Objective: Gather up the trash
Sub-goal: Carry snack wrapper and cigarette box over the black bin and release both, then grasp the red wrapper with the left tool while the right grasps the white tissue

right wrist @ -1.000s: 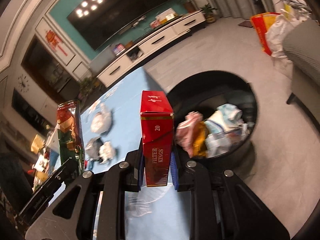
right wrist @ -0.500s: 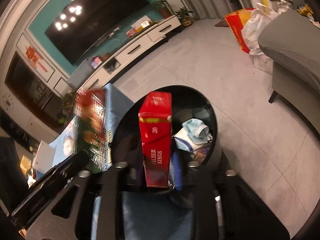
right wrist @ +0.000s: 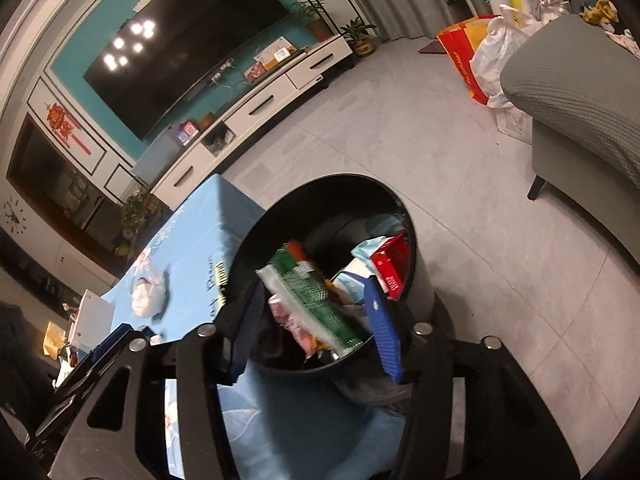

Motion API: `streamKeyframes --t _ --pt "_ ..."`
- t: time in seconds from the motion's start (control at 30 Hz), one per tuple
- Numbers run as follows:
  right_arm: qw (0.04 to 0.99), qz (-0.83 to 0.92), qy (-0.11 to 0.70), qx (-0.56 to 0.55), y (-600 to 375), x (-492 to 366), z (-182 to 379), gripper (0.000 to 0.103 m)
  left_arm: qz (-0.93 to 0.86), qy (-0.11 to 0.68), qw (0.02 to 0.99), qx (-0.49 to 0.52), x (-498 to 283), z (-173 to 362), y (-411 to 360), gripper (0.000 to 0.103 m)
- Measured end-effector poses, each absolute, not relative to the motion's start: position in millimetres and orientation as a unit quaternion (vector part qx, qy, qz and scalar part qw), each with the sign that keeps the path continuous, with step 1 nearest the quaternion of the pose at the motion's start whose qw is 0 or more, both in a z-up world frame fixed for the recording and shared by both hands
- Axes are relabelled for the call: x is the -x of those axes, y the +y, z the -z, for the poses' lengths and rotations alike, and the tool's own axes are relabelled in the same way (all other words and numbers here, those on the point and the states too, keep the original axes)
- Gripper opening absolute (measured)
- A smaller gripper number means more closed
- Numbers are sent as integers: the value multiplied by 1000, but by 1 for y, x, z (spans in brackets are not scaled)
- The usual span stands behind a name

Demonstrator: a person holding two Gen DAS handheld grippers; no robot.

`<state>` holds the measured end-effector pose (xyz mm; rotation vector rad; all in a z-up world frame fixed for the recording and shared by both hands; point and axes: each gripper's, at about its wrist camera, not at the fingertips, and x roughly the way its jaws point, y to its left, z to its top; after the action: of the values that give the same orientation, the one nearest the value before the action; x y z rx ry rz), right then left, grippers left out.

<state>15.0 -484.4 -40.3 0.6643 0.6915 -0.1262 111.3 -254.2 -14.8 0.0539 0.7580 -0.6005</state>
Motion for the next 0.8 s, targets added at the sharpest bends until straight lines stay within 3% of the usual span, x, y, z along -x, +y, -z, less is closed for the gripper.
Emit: streamKeyframes --t 0.17,0.4,0.8 --pt "892 39 330 -307 -458 -6 20 64 264 356 896 -14 -100 0 -225 99" --pt "905 18 323 -277 -425 -2 -7 76 238 346 907 9 -86 -14 -184 100" --pt "908 -19 350 -232 -367 -11 -21 88 216 342 913 60 -74 -16 -122 100"
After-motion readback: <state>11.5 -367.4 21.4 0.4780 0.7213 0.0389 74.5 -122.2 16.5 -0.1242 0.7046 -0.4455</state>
